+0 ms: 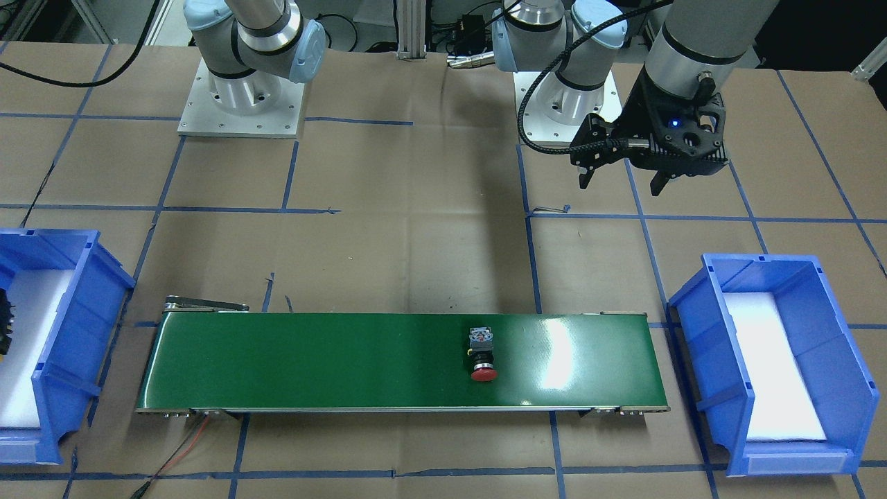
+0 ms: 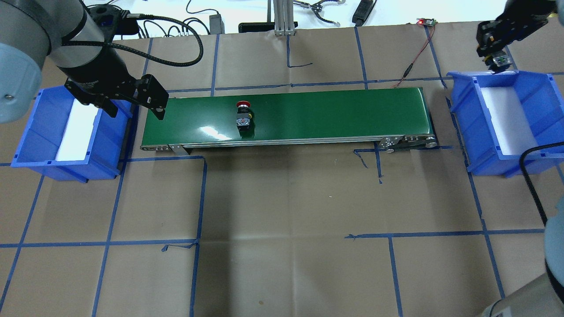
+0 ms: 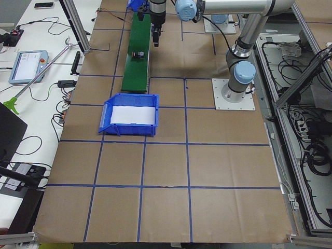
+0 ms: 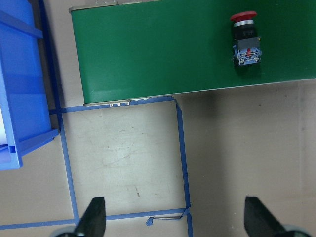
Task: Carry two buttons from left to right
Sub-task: 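Carry the yellow button with the right gripper into the empty blue bin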
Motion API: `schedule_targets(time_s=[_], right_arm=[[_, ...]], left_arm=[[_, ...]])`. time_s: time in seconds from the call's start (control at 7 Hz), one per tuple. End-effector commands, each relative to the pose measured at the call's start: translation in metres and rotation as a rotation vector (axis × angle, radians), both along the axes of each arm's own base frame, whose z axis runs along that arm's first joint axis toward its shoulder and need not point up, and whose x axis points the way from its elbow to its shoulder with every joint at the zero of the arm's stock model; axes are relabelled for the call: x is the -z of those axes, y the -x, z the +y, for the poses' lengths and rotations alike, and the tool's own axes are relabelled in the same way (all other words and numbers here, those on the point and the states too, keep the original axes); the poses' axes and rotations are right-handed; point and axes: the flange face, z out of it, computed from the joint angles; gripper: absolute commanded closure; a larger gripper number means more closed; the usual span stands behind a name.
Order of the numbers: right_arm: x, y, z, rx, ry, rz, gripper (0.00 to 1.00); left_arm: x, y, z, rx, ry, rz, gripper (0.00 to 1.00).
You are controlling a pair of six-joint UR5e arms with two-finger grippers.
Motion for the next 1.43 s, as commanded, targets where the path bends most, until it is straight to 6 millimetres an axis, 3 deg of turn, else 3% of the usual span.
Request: schedule_targets(time_s=[0.0,0.14,0.57,0.71,0.86,1.29], right_arm=[[0.022,0.045,0.019,-0.066,-0.019,-0.016,0.98],[0.05,0.058,0.041,-0.026,-0.057,-0.064,0.98],[0.111,0.059,0.078,0.04,0.001,-0.056,0.98],[0.131,0.07,0.092,0.083,-0.022,-0.071,0.98],[0.147,0.083,0.105,0.143,-0.042,-0.089,0.98],[0.175,0.091,0.115,0.16,-0.041,-0.078,0.96]], left_arm=[[0.0,0.0,0.001,-0.002,-0.001,0.0,0.0],[0.0,0.0,0.0,-0.003,0.0,0.0,0.0],[0.0,0.0,-0.001,-0.006,0.0,0.002,0.0],[0.001,0.0,-0.003,-0.009,-0.001,0.004,0.0],[0.0,0.0,-0.002,-0.01,0.0,0.002,0.0],[0.0,0.0,-0.001,-0.009,0.0,0.004,0.0]])
